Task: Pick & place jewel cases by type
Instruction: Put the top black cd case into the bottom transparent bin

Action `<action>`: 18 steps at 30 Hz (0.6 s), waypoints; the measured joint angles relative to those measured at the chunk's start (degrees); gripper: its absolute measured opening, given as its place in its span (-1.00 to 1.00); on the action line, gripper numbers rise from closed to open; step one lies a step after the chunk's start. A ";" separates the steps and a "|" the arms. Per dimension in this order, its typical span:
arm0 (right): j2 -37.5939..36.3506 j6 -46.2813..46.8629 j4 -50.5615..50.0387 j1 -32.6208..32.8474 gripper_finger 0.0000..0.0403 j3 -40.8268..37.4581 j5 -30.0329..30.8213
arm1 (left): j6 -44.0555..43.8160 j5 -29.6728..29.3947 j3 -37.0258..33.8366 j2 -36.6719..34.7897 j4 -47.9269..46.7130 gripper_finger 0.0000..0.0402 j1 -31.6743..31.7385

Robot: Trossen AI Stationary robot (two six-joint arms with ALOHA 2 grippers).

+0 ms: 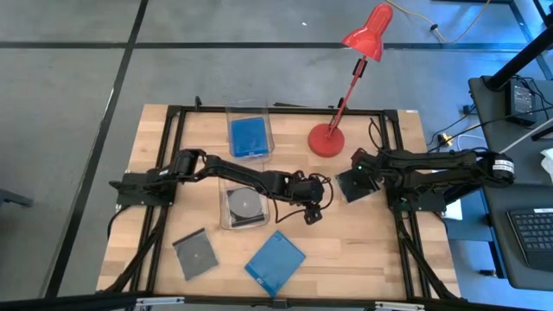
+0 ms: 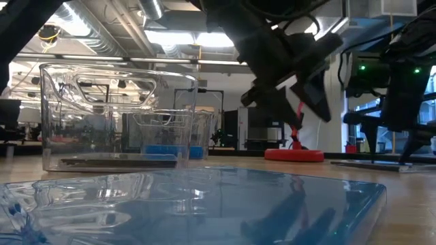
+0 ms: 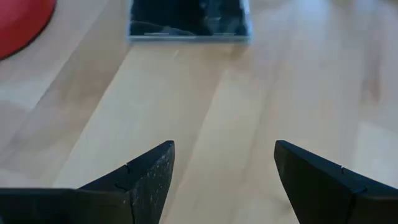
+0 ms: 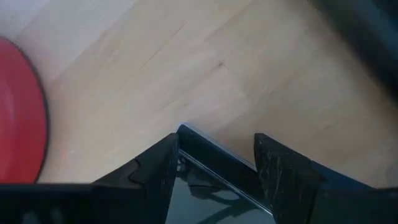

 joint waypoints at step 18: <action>10.71 16.79 4.68 19.02 0.05 4.31 3.22 | -4.94 0.34 0.04 6.79 1.16 0.35 -4.82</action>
